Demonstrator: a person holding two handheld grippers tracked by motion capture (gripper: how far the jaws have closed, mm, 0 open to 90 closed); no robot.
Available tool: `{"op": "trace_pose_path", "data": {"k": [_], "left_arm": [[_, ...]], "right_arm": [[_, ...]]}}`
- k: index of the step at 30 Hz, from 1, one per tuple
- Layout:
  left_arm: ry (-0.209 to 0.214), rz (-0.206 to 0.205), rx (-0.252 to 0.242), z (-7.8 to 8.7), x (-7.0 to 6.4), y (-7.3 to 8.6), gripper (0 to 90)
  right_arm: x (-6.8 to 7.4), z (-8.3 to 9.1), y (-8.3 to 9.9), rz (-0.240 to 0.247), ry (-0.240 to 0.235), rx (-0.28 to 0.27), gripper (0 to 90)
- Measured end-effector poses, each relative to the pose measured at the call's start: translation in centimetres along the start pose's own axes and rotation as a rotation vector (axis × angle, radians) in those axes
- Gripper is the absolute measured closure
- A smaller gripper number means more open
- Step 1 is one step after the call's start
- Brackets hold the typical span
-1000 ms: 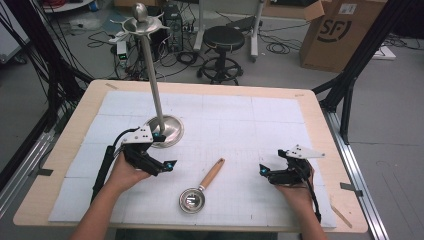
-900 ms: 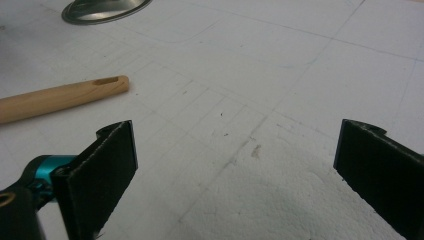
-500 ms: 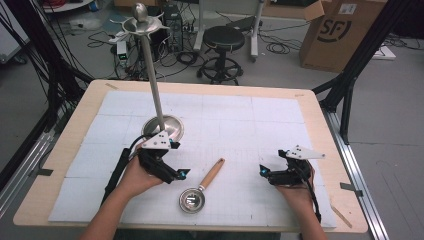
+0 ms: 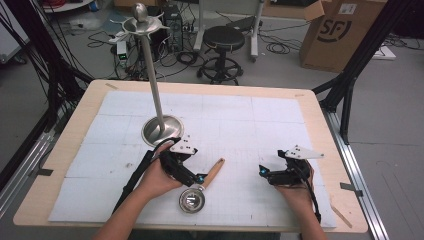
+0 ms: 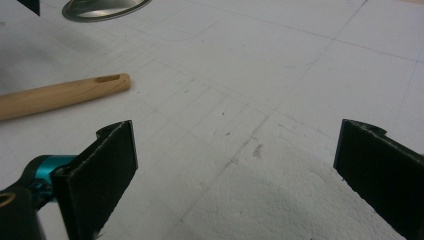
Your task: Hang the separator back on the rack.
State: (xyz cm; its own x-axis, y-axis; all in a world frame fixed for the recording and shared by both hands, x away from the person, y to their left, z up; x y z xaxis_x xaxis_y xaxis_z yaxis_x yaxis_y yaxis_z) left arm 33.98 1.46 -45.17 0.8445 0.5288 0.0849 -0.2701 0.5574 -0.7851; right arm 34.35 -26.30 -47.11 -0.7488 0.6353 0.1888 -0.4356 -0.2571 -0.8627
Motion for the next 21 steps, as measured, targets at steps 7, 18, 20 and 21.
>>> {"op": "trace_pose_path", "data": {"k": [7, 18, 20, 21], "left_arm": [[0.027, 0.004, 0.039, -1.6, -0.8, 0.0, 20.3], [0.029, -0.012, 0.112, -3.4, -1.4, 0.5, 22.8], [0.031, -0.020, 0.121, -3.6, -1.6, 0.5, 23.7], [0.031, -0.020, 0.121, -3.6, -1.6, 0.5, 24.3]], "right_arm": [[0.0, 0.0, 0.0, 0.002, 0.002, -0.001, 2.4], [0.0, 0.0, 0.0, -0.007, 0.001, 0.004, 2.4], [0.0, -0.1, 0.1, -0.004, 0.001, 0.006, 2.5], [0.0, -0.1, 0.0, -0.005, 0.001, 0.005, 2.4]]}}
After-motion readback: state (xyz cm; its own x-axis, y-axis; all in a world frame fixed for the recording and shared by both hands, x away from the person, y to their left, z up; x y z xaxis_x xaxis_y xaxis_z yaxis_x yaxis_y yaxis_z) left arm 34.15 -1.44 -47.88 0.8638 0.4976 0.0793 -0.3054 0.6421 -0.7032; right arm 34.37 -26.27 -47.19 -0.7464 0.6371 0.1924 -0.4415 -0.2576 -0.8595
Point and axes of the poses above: each handheld gripper's, and its own axes: z roughly backward along the jaws, y roughly out of its underside, x roughly to its left, the point moved 7 cm from there along -z, roughly forward along the jaws, and after that the axes turned 13 degrees about -y, right-handed, at the moved point
